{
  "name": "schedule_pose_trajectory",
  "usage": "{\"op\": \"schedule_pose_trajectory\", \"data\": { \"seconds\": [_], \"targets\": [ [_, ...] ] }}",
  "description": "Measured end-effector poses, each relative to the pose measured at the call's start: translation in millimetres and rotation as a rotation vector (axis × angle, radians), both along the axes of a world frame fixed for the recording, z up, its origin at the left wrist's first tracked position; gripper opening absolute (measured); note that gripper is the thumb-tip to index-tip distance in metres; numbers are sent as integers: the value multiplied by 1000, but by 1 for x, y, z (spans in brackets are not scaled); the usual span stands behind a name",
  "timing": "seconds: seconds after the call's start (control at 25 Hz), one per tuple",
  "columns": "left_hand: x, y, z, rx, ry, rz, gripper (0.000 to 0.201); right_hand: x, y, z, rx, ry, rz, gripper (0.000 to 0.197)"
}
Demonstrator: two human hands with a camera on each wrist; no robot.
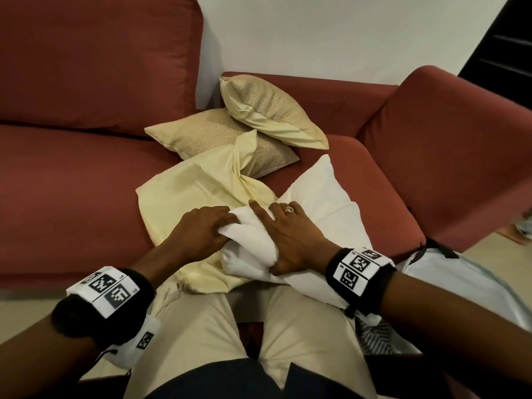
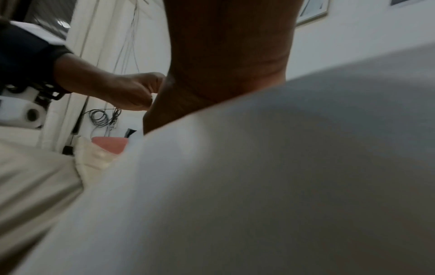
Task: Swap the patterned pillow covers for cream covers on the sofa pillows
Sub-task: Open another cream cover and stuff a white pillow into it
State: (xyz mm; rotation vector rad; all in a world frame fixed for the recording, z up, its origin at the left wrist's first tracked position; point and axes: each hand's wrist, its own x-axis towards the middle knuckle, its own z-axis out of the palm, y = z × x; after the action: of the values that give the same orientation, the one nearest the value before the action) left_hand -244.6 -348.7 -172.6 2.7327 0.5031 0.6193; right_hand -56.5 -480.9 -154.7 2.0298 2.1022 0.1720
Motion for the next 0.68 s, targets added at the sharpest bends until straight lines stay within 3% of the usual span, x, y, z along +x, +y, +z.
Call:
{"op": "schedule_pose_trajectory", "data": {
  "seconds": [0.24,0.4,0.48,0.56,0.6,0.68],
  "targets": [
    [1,5,-7,-163,-115,-93,36,18,22,17,-50,84,44,114],
    [-2,7,-4,-437,-173,11,80,43,22,46,-132,44,5,103],
    [-5,12,-13,-293,99,84,57,55,14,58,-189,-57,6,101],
    [-9,12,-28,-141,576,101,33,58,8,65,-243,-132,39,100],
    [-11,12,-36,-141,747,132,32,56,7,67,-269,-150,57,100],
    [-14,14,-42,-195,866,245,40,48,9,71,-306,-173,99,100]
  ]
}}
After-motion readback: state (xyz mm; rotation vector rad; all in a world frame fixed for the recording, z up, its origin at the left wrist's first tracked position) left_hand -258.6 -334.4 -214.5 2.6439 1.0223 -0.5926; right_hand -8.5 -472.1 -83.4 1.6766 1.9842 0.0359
